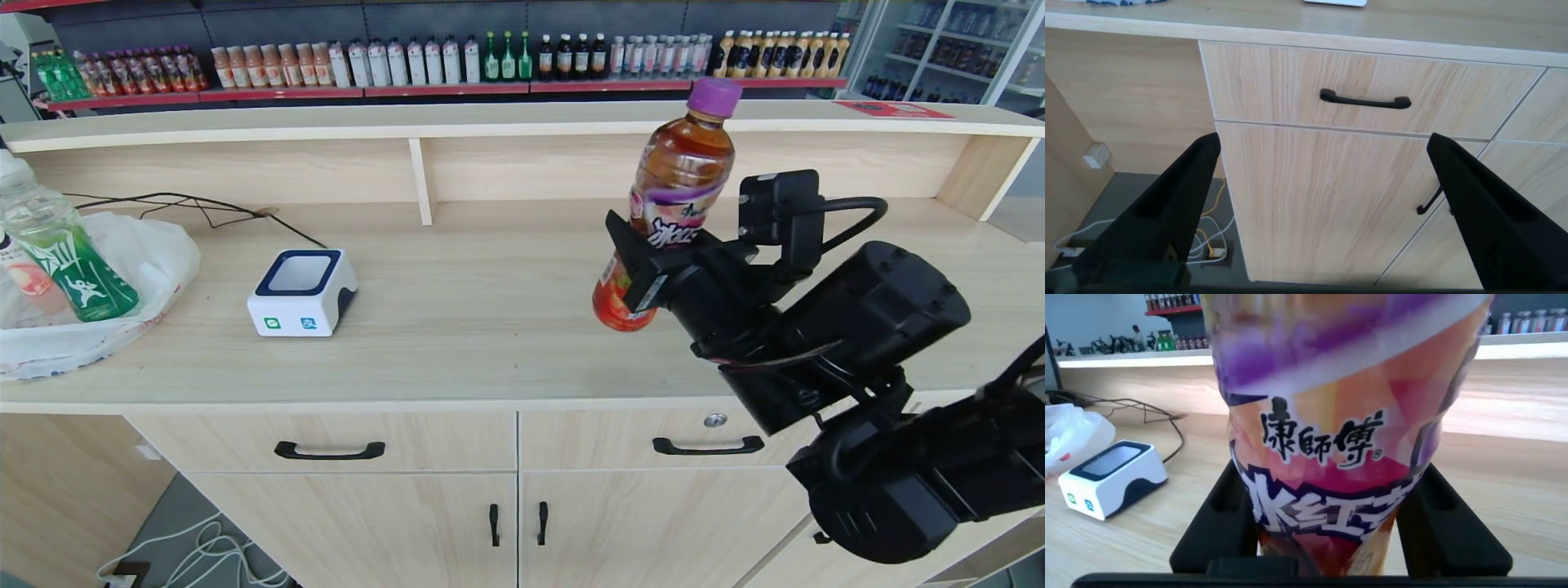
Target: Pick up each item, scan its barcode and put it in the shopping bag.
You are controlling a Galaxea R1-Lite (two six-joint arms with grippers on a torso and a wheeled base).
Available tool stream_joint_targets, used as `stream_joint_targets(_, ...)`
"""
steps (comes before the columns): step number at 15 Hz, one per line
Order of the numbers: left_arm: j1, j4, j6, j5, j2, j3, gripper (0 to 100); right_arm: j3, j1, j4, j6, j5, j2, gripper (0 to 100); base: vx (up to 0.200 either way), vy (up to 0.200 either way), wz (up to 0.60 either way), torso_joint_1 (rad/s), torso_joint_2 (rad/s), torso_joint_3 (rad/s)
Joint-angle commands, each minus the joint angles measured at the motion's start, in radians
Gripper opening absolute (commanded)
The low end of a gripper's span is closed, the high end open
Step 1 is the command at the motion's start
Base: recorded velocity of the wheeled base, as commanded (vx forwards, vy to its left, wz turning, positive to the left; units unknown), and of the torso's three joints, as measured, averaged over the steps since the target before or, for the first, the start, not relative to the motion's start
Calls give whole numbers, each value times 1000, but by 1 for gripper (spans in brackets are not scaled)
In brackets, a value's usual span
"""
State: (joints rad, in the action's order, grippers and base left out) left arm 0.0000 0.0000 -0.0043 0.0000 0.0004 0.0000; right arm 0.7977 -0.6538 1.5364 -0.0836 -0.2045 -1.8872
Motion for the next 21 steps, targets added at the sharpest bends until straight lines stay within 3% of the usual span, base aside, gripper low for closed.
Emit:
stream_joint_targets(1, 0, 0, 0, 0, 0, 0, 100, -67, -24, 5, 1, 10, 97, 0, 0, 0, 0, 0, 0, 0)
stream_joint_targets(9, 0, 0, 0, 0, 0, 0, 100, -302, -27, 34, 58, 191, 266, 0, 0, 0, 0, 0, 0, 0)
stream_joint_targets(15, 0, 0, 0, 0, 0, 0, 100, -314, -24, 34, 226, 399, 335, 0, 0, 0, 0, 0, 0, 0)
stream_joint_targets(21, 0, 0, 0, 0, 0, 0, 100, -282, -9, 34, 463, 502, 367, 0, 0, 0, 0, 0, 0, 0)
